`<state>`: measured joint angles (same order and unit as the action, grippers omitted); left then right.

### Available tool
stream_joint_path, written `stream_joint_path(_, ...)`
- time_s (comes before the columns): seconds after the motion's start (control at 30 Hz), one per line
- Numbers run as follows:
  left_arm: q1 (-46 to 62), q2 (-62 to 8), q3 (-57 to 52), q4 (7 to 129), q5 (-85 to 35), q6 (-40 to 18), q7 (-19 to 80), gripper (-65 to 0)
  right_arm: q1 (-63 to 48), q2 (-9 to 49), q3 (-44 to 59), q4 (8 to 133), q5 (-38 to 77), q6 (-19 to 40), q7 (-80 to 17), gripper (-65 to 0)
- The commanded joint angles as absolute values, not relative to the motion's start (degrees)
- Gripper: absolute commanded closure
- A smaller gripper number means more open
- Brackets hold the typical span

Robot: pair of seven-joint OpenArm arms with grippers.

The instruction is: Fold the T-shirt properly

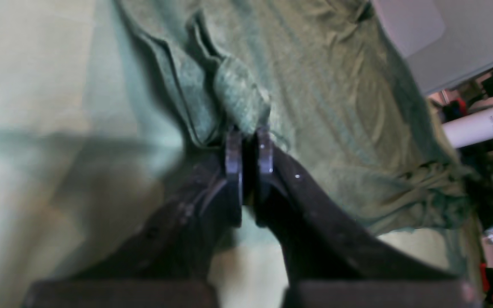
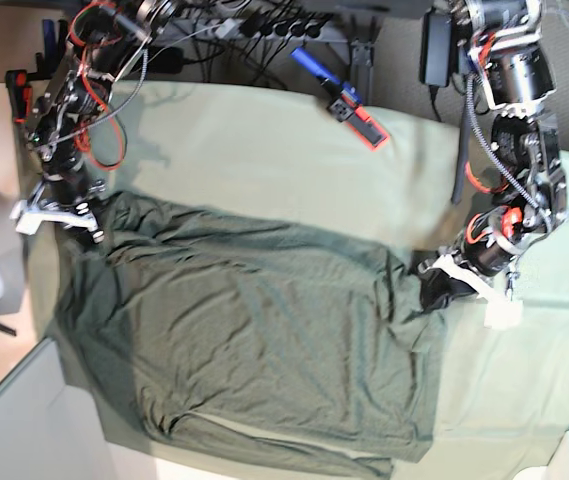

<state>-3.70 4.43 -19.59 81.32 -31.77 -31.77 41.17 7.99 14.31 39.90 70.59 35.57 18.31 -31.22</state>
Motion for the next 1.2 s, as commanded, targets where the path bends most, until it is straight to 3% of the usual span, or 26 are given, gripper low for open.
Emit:
stream_joint_path(0.0, -4.1, 3.7, -19.6, 82.8, -33.6, -32.8, 40.6, -1.8, 7.9, 15.4, 40.1, 73.3, 36.4, 19.5, -30.9, 0.0)
stream_joint_path(0.23, -1.3, 2.0, -19.6, 88.3, -33.8, -32.8, 41.9, -1.8, 3.1, 17.7, 40.1, 79.0, 36.9, 19.4, -32.0, 0.0)
stream_joint_path(1.17, 17.1, -3.9, -29.6, 107.0, -38.2, -32.8, 44.9, -1.8, -7.7, 24.0, 42.7, 79.4, 41.2, 19.4, -39.9, 0.0)
